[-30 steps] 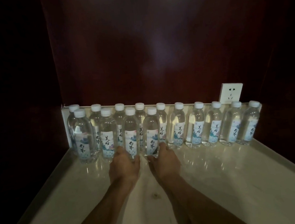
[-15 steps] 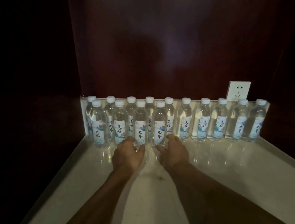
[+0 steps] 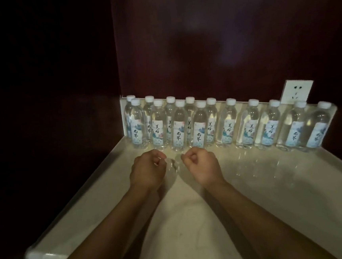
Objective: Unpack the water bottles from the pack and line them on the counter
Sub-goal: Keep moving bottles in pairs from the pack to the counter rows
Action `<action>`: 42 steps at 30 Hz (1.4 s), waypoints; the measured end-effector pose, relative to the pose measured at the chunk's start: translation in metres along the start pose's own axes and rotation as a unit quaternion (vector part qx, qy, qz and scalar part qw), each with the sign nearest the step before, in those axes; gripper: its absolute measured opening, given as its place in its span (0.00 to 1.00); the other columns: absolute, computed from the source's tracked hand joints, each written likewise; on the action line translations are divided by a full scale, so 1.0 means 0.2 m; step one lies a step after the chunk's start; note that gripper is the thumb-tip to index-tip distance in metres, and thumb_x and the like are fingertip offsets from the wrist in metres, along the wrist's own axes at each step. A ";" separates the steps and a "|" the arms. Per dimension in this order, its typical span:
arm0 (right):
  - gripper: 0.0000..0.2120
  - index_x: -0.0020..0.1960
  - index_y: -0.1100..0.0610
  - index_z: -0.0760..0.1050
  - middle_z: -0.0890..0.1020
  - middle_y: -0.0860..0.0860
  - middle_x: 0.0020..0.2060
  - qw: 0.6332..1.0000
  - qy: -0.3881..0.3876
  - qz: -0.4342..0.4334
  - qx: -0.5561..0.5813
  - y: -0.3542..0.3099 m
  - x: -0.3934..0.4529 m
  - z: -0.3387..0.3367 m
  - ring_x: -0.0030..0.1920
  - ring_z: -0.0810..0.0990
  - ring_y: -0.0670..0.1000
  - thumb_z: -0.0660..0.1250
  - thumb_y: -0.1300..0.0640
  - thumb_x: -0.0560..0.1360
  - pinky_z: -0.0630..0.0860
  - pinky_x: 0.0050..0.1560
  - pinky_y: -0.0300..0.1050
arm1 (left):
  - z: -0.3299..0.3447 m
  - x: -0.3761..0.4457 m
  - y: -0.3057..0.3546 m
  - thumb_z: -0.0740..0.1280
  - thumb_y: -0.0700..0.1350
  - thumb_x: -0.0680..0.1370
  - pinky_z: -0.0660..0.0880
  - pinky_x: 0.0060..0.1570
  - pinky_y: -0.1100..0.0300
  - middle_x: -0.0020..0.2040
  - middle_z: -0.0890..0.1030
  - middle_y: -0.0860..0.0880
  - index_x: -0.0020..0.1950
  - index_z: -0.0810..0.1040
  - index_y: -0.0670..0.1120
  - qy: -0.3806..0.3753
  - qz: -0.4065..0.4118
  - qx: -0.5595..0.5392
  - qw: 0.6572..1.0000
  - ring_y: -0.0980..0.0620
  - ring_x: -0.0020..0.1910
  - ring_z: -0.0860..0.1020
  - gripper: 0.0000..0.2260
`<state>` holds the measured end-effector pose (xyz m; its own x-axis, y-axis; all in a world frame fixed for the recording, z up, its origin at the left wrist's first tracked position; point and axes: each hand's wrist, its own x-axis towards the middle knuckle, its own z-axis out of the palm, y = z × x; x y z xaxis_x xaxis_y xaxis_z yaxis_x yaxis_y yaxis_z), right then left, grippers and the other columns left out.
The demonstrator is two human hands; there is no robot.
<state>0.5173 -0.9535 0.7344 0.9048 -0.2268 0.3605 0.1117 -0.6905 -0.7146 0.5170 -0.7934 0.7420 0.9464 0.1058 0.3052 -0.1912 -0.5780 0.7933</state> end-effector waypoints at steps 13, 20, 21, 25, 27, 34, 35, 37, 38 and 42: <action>0.08 0.38 0.47 0.78 0.83 0.48 0.32 0.992 0.030 -0.044 0.117 -0.51 -0.51 -0.01 0.38 0.84 0.52 0.69 0.50 0.76 0.82 0.45 0.58 | -0.61 -0.41 0.00 0.68 0.42 0.77 0.81 0.43 0.48 0.30 0.79 0.48 0.43 0.84 0.48 0.020 0.097 -0.097 0.990 0.42 0.36 0.82 0.06; 0.15 0.43 0.53 0.76 0.81 0.50 0.33 0.974 0.069 -0.094 0.196 -0.93 -1.07 0.25 0.35 0.81 0.52 0.60 0.44 0.80 0.78 0.43 0.58 | -1.14 -0.85 -0.21 0.68 0.42 0.78 0.78 0.35 0.49 0.31 0.81 0.45 0.43 0.84 0.47 0.088 0.127 -0.106 0.982 0.44 0.31 0.81 0.07; 0.16 0.43 0.53 0.75 0.81 0.50 0.33 0.971 0.070 -0.106 0.202 -0.99 -1.16 0.32 0.35 0.80 0.53 0.58 0.42 0.80 0.77 0.42 0.58 | -1.22 -0.93 -0.27 0.68 0.42 0.79 0.77 0.34 0.50 0.30 0.81 0.46 0.42 0.84 0.48 0.099 0.125 -0.102 0.982 0.46 0.31 0.80 0.07; 0.18 0.41 0.52 0.75 0.79 0.48 0.30 0.961 0.003 -0.148 0.235 -1.21 -1.51 0.66 0.31 0.78 0.48 0.56 0.41 0.79 0.76 0.38 0.55 | -1.53 -1.21 -0.60 0.67 0.45 0.80 0.78 0.39 0.57 0.34 0.83 0.54 0.45 0.84 0.51 0.153 0.080 -0.045 0.984 0.58 0.34 0.81 0.07; 0.18 0.43 0.52 0.76 0.80 0.48 0.30 0.957 -0.061 -0.147 0.244 -1.32 -1.66 0.84 0.30 0.79 0.48 0.57 0.40 0.80 0.77 0.38 0.57 | -1.69 -1.34 -0.79 0.67 0.45 0.80 0.78 0.38 0.56 0.35 0.82 0.56 0.46 0.84 0.51 0.176 0.046 -0.021 0.983 0.58 0.34 0.80 0.06; 0.15 0.47 0.58 0.79 0.80 0.49 0.32 0.918 -0.245 -0.182 0.253 -1.64 -2.11 1.34 0.32 0.79 0.49 0.60 0.50 0.83 0.78 0.39 0.55 | -2.19 -1.71 -1.31 0.68 0.45 0.79 0.78 0.40 0.55 0.32 0.81 0.55 0.43 0.82 0.53 0.303 -0.110 0.000 0.947 0.54 0.34 0.82 0.07; 0.15 0.47 0.59 0.78 0.80 0.48 0.32 0.913 -0.264 -0.181 0.252 -1.66 -2.16 1.41 0.31 0.79 0.49 0.60 0.50 0.83 0.77 0.39 0.56 | -2.23 -1.76 -1.39 0.68 0.45 0.79 0.79 0.40 0.53 0.32 0.82 0.54 0.42 0.82 0.53 0.314 -0.128 -0.011 0.941 0.53 0.34 0.82 0.07; 0.15 0.46 0.58 0.78 0.79 0.47 0.31 0.903 -0.302 -0.176 0.250 -1.68 -2.25 1.55 0.31 0.78 0.48 0.60 0.50 0.83 0.77 0.40 0.55 | -2.29 -1.85 -1.53 0.68 0.44 0.79 0.80 0.40 0.49 0.32 0.82 0.52 0.42 0.83 0.51 0.335 -0.166 -0.023 0.927 0.50 0.34 0.82 0.07; 0.15 0.45 0.58 0.78 0.79 0.47 0.30 0.898 -0.318 -0.174 0.249 -1.69 -2.29 1.63 0.31 0.78 0.47 0.60 0.50 0.83 0.77 0.40 0.55 | -2.31 -1.89 -1.61 0.68 0.44 0.79 0.80 0.39 0.50 0.32 0.82 0.51 0.43 0.83 0.50 0.345 -0.189 -0.025 0.919 0.49 0.33 0.82 0.07; 0.15 0.43 0.57 0.78 0.79 0.46 0.28 0.874 -0.396 -0.161 0.230 -1.69 -2.46 1.96 0.30 0.79 0.49 0.61 0.51 0.82 0.78 0.42 0.56 | -2.38 -2.07 -1.90 0.67 0.43 0.81 0.77 0.33 0.61 0.34 0.82 0.44 0.45 0.84 0.46 0.391 -0.286 -0.063 0.873 0.54 0.30 0.80 0.08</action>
<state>0.1951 -0.3392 0.5634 0.7768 0.6008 0.1888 0.4015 -0.2415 -0.8835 0.0736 -0.2338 0.5649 0.4393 0.8958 0.0671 0.1807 -0.1613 0.9702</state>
